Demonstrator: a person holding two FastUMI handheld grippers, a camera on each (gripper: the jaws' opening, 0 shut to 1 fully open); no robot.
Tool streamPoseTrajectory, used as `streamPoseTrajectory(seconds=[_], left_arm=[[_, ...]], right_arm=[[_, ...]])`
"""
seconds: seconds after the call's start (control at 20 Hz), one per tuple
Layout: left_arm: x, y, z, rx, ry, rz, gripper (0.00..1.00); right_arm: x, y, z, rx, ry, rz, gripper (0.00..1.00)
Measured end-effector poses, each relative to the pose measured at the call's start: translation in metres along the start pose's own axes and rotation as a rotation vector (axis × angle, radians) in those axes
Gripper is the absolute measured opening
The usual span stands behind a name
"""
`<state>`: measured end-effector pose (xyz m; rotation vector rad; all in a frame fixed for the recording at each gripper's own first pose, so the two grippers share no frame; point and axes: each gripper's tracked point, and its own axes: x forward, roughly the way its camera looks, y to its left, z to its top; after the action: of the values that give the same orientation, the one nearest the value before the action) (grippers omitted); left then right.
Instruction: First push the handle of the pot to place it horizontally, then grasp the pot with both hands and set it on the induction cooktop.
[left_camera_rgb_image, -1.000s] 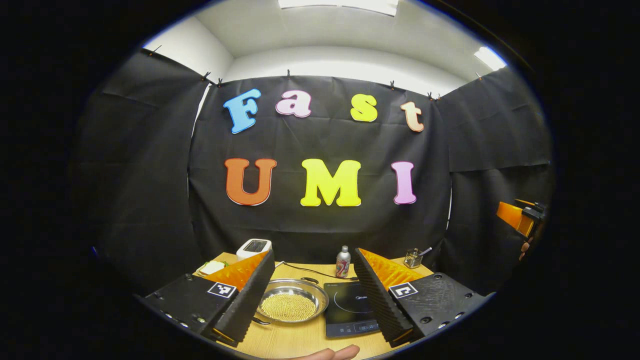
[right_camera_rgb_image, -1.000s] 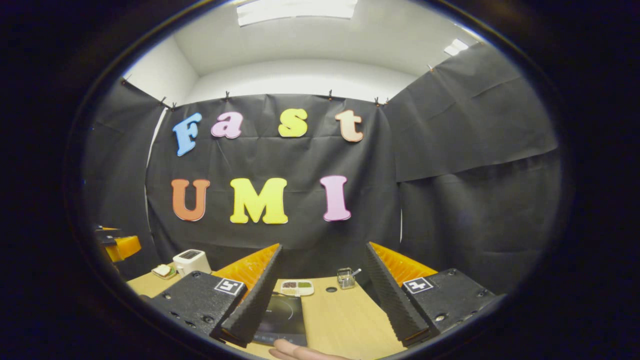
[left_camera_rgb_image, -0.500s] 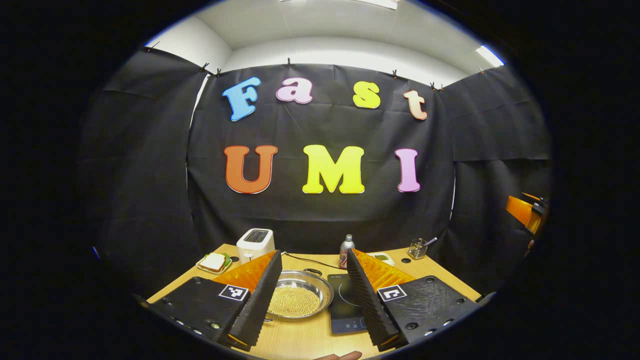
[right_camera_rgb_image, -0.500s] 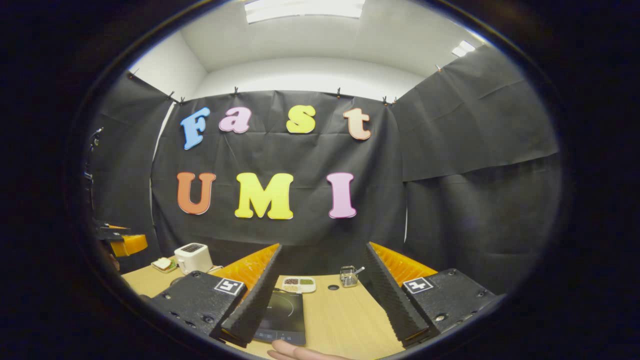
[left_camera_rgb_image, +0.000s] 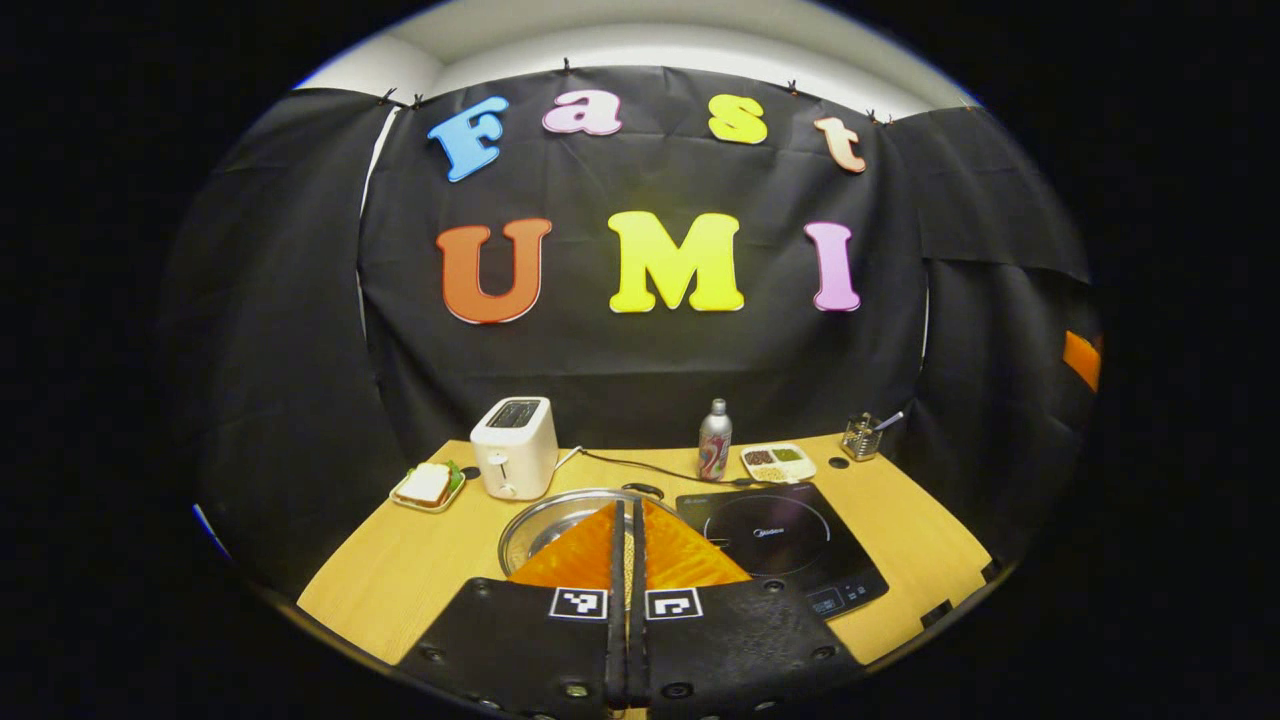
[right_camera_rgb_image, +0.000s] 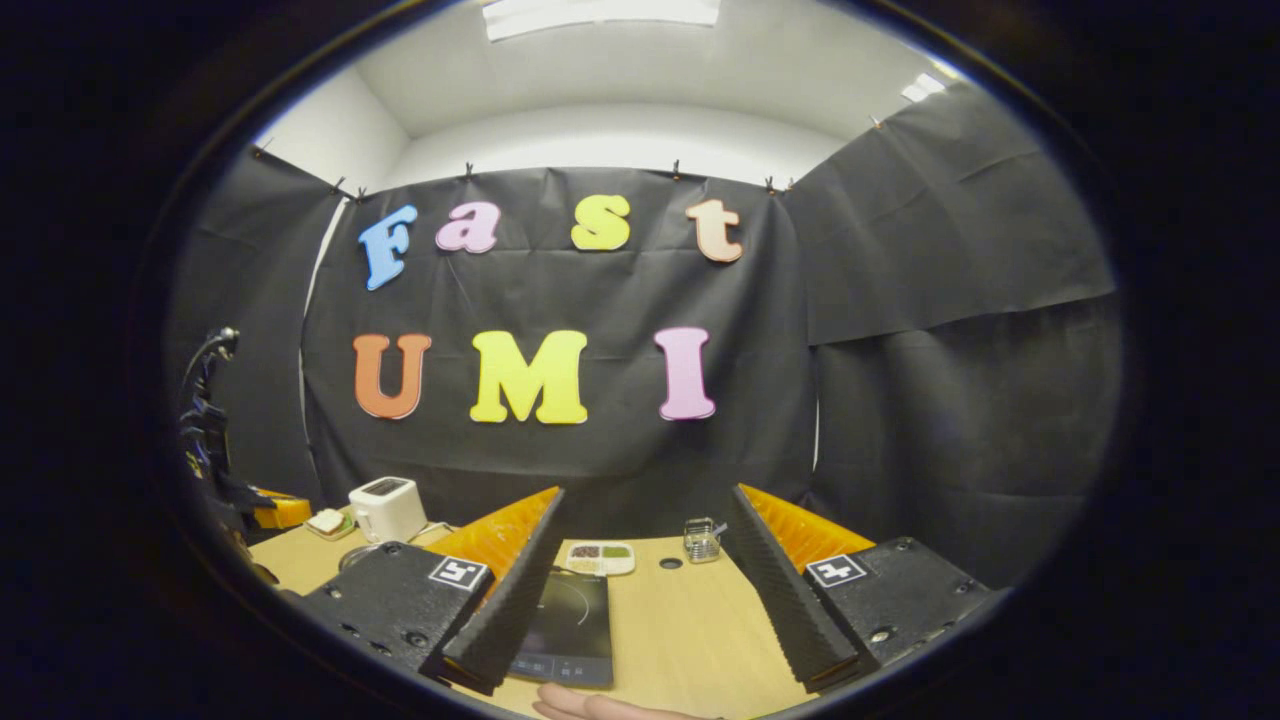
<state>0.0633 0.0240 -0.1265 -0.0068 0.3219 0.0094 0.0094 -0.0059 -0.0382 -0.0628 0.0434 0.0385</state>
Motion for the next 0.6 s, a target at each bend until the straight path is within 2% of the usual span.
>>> streamPoseTrajectory(seconds=[0.05,0.1,0.15,0.55,0.6], left_arm=[[0.005,0.0,-0.01,-0.008,0.029,-0.004,0.05],[0.002,0.004,-0.017,-0.012,0.054,-0.002,0.05],[0.007,0.007,-0.02,-0.017,0.072,0.0,0.0],[0.036,0.018,-0.103,0.007,0.267,0.01,0.0],[0.04,0.023,-0.117,0.014,0.296,0.026,0.0]], right_arm=[[0.002,0.0,-0.003,-0.004,0.007,0.0,0.96],[0.003,0.0,-0.006,-0.006,0.012,-0.001,0.96],[0.004,-0.001,-0.009,-0.007,0.02,-0.003,0.96],[0.017,0.002,-0.035,-0.006,0.082,0.006,0.96],[0.018,0.004,-0.037,-0.015,0.084,0.011,1.0]])
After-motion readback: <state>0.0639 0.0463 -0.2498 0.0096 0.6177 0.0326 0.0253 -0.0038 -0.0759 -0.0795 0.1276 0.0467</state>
